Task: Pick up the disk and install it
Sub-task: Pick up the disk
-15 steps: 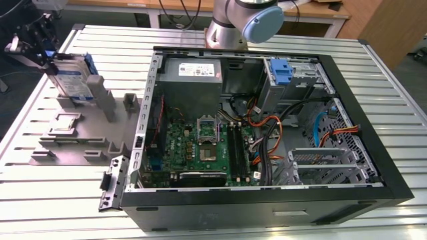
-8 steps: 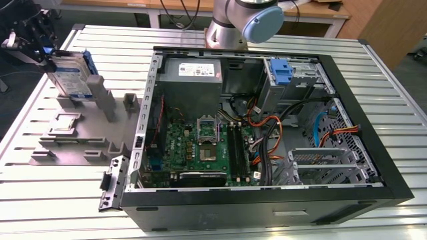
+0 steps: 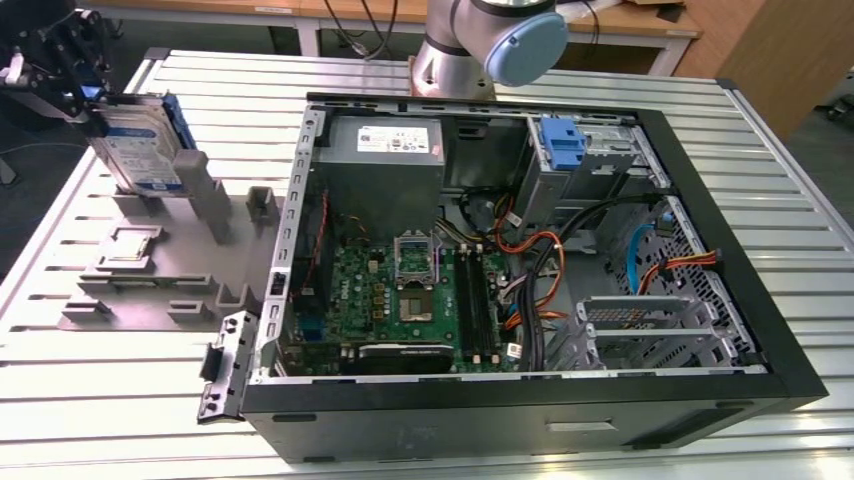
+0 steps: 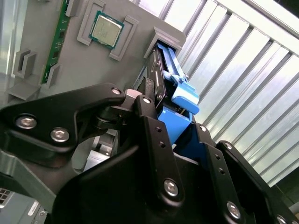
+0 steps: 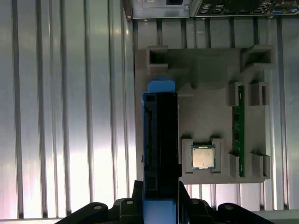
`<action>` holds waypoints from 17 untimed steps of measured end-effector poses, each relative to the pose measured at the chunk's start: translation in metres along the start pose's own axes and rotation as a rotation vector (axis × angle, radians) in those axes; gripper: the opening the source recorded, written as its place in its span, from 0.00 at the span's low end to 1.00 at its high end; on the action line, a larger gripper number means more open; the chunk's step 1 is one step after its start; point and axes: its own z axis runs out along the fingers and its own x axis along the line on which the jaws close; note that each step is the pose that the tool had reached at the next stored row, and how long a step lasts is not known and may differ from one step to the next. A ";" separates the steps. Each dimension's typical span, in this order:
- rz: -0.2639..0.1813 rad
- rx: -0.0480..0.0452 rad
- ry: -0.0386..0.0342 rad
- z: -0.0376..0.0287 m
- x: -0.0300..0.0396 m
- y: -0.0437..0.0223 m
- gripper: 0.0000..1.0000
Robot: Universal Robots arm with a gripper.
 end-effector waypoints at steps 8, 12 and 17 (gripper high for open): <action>0.000 0.0000 0.0000 -0.0080 0.0000 0.0000 0.37; 0.000 0.0001 -0.0003 -0.0082 0.0001 0.0000 0.37; 0.000 0.0002 -0.0004 -0.0096 0.0001 0.0000 0.37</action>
